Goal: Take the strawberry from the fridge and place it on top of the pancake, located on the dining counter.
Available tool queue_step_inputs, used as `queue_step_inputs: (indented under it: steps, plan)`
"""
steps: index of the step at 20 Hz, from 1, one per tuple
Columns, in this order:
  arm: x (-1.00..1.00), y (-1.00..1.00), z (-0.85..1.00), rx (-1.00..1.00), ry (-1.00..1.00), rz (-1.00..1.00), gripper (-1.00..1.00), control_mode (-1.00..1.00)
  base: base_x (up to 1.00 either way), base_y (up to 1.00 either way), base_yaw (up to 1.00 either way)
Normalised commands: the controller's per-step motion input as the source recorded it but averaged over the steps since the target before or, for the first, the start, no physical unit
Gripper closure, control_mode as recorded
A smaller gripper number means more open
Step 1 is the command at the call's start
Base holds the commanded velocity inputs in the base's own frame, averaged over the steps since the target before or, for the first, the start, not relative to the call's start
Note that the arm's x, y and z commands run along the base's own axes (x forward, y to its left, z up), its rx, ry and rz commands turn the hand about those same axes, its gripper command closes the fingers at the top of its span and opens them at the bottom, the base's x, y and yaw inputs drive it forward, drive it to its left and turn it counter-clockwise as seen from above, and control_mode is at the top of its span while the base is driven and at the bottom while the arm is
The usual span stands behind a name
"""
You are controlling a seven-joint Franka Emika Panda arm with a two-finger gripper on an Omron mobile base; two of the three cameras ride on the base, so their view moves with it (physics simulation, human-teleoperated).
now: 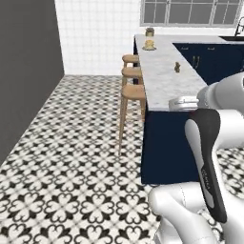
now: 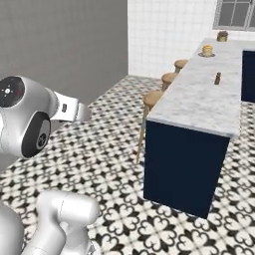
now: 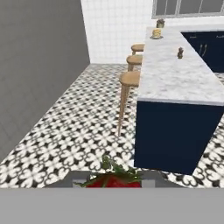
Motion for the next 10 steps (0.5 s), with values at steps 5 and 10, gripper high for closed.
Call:
queue_step_inputs:
  steps: [5,10]
  plan:
    - [0.0,0.0,0.0,0.0,0.0,0.0,1.0,1.0,0.82,1.0,-0.35]
    - [0.0,0.0,0.0,0.0,0.0,0.0,1.0,1.0,0.89,1.0,-0.35]
